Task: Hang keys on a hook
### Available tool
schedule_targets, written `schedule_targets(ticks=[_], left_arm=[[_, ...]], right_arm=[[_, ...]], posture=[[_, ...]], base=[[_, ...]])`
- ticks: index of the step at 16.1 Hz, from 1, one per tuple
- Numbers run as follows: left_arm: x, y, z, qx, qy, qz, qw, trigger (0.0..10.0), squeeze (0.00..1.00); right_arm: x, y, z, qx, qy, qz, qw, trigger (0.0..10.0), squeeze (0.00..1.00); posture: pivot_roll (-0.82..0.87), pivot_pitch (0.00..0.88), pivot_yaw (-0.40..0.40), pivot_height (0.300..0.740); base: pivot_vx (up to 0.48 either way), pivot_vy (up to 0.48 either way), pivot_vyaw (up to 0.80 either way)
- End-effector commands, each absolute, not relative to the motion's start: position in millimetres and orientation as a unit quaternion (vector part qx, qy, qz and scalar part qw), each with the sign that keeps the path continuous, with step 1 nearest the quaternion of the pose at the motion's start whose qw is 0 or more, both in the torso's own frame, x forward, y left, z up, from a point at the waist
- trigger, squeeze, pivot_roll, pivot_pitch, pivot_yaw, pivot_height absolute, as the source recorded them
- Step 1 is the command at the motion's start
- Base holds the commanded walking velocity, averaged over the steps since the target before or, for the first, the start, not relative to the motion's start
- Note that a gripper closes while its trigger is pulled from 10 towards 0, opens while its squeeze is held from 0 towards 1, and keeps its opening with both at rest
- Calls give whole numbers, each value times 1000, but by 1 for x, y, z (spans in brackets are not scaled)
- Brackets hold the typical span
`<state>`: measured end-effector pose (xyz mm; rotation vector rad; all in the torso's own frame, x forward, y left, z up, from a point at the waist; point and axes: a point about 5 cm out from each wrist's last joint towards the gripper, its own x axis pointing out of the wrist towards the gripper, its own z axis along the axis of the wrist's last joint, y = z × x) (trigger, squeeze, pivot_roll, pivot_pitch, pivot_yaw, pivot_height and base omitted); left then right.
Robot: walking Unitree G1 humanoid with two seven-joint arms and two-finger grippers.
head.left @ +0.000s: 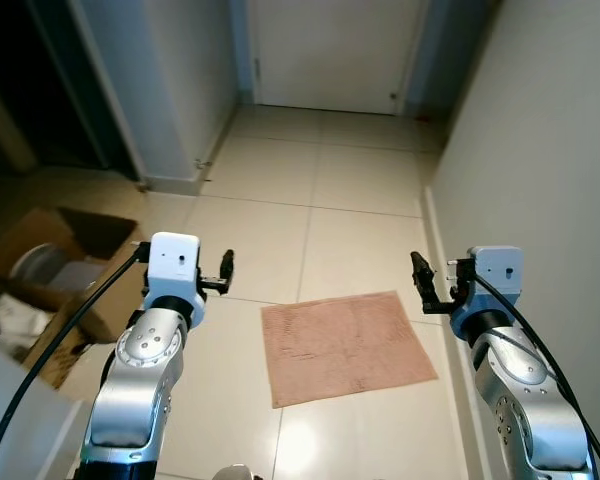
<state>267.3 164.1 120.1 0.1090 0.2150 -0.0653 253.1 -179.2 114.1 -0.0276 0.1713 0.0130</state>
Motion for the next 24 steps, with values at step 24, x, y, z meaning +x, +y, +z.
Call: schedule_targets(ticks=[24], left_arm=[[279,160,128,84,69,-31,994,10000,0]], right_arm=[[260,-181,123,-37,66,-9,997,10000,1000]], posture=[[-79,0,-10,740]], base=[[0,0,800]])
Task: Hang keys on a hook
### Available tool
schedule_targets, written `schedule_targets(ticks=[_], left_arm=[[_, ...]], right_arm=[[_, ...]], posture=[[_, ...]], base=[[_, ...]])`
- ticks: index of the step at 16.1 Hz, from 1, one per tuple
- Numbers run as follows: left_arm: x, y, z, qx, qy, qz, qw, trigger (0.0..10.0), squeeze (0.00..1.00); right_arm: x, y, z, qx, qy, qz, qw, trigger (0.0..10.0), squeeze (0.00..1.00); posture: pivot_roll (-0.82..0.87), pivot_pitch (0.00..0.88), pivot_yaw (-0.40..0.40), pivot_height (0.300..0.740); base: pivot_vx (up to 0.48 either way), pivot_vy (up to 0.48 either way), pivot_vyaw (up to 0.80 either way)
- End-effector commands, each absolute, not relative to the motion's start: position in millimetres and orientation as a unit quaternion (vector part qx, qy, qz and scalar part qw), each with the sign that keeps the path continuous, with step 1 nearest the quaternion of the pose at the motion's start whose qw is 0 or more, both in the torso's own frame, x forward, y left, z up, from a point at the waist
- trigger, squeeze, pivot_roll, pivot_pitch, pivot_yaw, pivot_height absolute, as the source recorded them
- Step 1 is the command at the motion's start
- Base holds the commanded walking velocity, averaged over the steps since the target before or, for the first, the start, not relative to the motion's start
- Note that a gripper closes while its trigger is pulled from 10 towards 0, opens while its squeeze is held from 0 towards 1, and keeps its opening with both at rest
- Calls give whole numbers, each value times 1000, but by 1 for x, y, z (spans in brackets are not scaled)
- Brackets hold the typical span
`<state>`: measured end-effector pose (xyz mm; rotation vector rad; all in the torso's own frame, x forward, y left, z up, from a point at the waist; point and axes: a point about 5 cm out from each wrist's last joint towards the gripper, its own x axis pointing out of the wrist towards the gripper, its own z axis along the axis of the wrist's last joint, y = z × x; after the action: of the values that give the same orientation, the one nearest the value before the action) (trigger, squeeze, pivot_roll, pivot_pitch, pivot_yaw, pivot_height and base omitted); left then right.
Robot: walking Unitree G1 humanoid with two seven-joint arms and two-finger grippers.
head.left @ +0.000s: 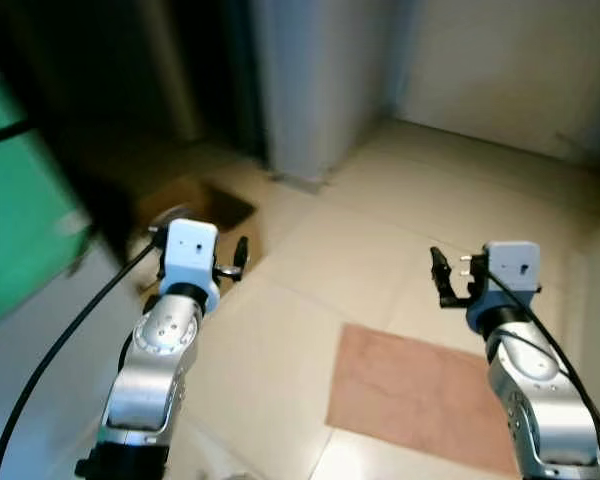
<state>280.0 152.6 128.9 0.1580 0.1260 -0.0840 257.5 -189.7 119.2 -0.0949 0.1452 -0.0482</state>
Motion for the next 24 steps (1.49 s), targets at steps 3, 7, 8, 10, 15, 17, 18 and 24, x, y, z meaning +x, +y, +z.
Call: schedule_targets(ticks=[3,7,8,10,15,17,18,24], left_arm=[[278,161,128,98,54,-24,993,10000,0],[274,160,121,115,75,-41,990,10000,0],[273,159,122,109,70,-42,991,10000,0],[274,159,123,110,68,-38,991,10000,0],[275,158,126,116,57,-44,991,10000,0],[275,159,126,118,55,-39,991,10000,0],[275,159,126,117,55,-39,991,10000,0],[275,160,127,111,53,-37,992,10000,0]], right_arm=[[261,-186,122,-56,66,-36,996,10000,1000],[261,-187,119,-61,78,-32,995,10000,1000],[261,-189,118,-76,79,-40,993,10000,1000],[262,-191,118,-95,80,-45,991,10000,1000],[261,-191,117,-71,81,-61,992,10000,1000],[262,-190,117,-72,81,-49,993,10000,1000],[262,-189,117,-71,81,-44,993,10000,1000],[264,-186,117,-68,86,-28,994,10000,1000]], posture=[[-74,0,-19,740],[-74,0,-27,740],[-73,0,-27,740],[-72,0,-26,740],[-73,0,-23,740],[-73,0,-22,740],[-74,0,-23,740],[-67,0,-32,740]], base=[[0,0,800],[0,0,800],[0,0,800],[0,0,800],[0,0,800],[0,0,800],[0,0,800],[43,0,800]])
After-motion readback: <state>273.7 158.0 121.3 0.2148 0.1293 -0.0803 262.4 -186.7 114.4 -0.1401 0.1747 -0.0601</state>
